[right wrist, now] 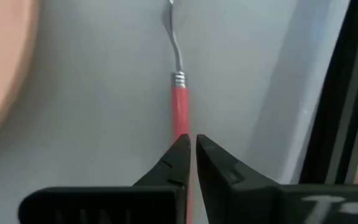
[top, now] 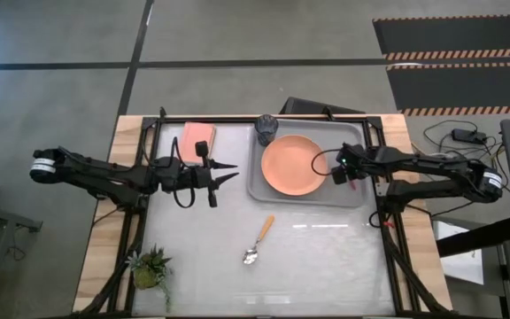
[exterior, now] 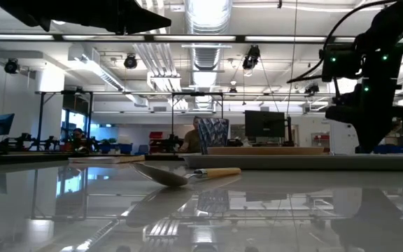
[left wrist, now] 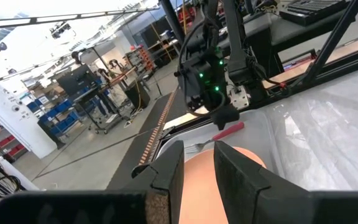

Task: Pick and place plate/cup/fork/spoon on tray
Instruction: Put the red fork on the right of the gray serving tray

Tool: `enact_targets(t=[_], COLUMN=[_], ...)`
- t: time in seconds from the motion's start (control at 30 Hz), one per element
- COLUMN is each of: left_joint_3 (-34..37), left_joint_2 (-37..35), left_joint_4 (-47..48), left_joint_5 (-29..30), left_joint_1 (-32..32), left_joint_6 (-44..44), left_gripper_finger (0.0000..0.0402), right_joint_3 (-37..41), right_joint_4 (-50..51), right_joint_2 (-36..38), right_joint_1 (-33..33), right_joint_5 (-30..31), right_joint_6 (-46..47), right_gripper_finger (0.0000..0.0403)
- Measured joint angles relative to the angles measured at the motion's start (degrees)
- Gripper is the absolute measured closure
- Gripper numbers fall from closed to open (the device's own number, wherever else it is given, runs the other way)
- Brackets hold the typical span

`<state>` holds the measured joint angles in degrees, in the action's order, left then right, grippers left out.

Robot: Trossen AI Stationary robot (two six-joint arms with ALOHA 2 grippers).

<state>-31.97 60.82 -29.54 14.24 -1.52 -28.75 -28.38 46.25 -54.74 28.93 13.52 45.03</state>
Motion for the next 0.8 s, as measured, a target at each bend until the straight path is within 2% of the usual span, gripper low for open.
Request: enact_targets(t=[0.23, 0.47, 0.6, 0.8], left_joint_3=[0.0, 0.0, 0.0, 0.0], left_joint_2=[0.0, 0.0, 0.0, 0.0], left_joint_4=[0.0, 0.0, 0.0, 0.0], left_joint_5=[0.0, 0.0, 0.0, 0.0], left_joint_1=[0.0, 0.0, 0.0, 0.0], left_joint_6=[-0.1, -0.1, 0.0, 0.0], left_gripper_finger=[0.0331, 0.0331, 0.0331, 0.0331], right_joint_3=[-3.0, -3.9, -3.5, -2.5], right_joint_4=[0.0, 5.3, 6.2, 5.0], right_joint_2=[0.0, 0.0, -0.1, -0.1], right_joint_1=[0.0, 0.0, 0.0, 0.0], right_joint_5=[-0.9, -7.2, -8.0, -7.6], right_joint_6=[-0.6, -1.5, -1.6, -1.7], right_gripper_finger=[0.032, 0.0251, 0.0232, 0.0227])
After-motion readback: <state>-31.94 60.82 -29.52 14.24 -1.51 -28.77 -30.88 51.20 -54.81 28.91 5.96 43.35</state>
